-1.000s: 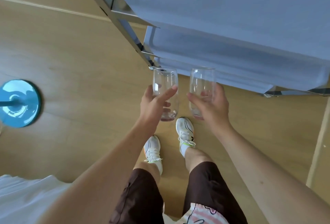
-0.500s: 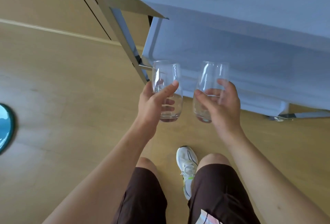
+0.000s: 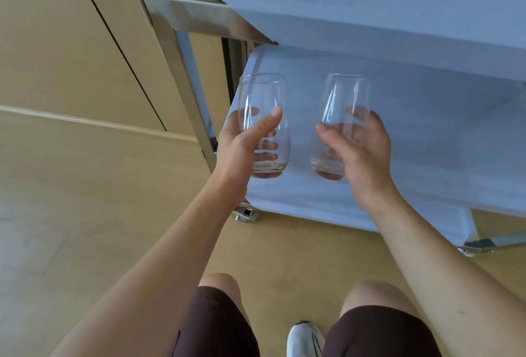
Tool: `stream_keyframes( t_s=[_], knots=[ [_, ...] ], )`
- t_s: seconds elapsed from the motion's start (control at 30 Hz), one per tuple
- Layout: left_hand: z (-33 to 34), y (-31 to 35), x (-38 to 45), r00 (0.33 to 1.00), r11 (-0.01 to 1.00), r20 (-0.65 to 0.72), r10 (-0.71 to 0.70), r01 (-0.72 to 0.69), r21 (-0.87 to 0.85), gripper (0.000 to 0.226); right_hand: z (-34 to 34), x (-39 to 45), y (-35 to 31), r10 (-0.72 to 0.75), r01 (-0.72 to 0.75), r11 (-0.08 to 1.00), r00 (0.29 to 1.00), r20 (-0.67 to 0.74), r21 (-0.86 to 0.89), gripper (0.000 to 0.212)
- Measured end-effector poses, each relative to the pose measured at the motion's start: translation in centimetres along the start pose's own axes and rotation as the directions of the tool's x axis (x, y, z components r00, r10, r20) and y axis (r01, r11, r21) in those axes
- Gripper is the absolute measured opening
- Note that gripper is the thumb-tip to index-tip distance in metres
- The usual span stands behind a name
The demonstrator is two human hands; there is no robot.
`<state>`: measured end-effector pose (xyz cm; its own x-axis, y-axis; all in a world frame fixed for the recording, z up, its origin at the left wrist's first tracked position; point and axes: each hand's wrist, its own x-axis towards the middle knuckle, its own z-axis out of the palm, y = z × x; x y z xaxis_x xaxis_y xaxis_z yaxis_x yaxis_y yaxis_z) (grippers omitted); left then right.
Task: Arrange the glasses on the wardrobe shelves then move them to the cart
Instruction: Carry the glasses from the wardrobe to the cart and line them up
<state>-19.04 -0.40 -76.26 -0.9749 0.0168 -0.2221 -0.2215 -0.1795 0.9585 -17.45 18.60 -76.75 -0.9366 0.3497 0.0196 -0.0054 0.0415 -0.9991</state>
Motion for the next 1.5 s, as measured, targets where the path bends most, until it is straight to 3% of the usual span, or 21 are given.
stream_keyframes(
  t_s=[0.23,0.37,0.63,0.8,0.97,1.1,1.27,1.37,1.43,1.5],
  knots=[
    [0.6,0.6,3.8,0.986,0.986,0.074,0.150,-0.154,0.056,0.071,2.0,3.0,0.6,-0.120,0.120,0.993,0.992,0.044,-0.016,0.066],
    [0.8,0.3,5.4,0.980,0.981,0.065,0.189,-0.192,0.036,0.062,2.5,4.4,1.6,-0.142,0.142,0.990,0.990,0.014,0.020,0.075],
    [2.0,-1.0,9.1,0.959,0.957,0.020,0.283,-0.284,0.060,0.084,3.3,8.9,3.4,-0.197,0.198,0.980,0.979,-0.046,0.023,0.078],
    [2.1,-2.1,10.1,0.940,0.940,0.032,0.339,-0.340,0.036,0.075,4.1,11.2,4.0,-0.169,0.172,0.983,0.985,-0.047,0.070,0.061],
    [1.9,-2.8,10.9,0.919,0.918,0.038,0.391,-0.393,0.049,0.086,5.4,14.0,4.7,-0.178,0.176,0.978,0.984,0.001,0.115,0.057],
    [1.7,-3.4,11.3,0.911,0.910,0.041,0.410,-0.412,0.049,0.086,6.8,16.8,4.8,-0.194,0.194,0.981,0.980,-0.038,0.003,0.077],
    [1.7,-3.6,11.8,0.902,0.899,0.070,0.427,-0.431,0.078,0.085,7.8,19.0,4.8,-0.308,0.279,0.930,0.947,-0.092,-0.240,0.073],
    [1.8,-3.4,11.8,0.903,0.901,0.050,0.427,-0.429,0.058,0.089,8.5,19.9,4.6,-0.388,0.359,0.872,0.921,-0.025,-0.332,0.080],
    [1.9,-3.4,11.9,0.905,0.904,0.035,0.423,-0.424,0.053,0.090,11.0,22.3,2.9,-0.386,0.425,0.772,0.904,0.182,-0.473,0.094],
    [1.9,-3.4,11.7,0.905,0.903,0.027,0.425,-0.425,0.052,0.088,14.1,24.4,1.5,-0.214,0.427,0.702,0.889,0.404,-0.570,0.097]
  ],
)
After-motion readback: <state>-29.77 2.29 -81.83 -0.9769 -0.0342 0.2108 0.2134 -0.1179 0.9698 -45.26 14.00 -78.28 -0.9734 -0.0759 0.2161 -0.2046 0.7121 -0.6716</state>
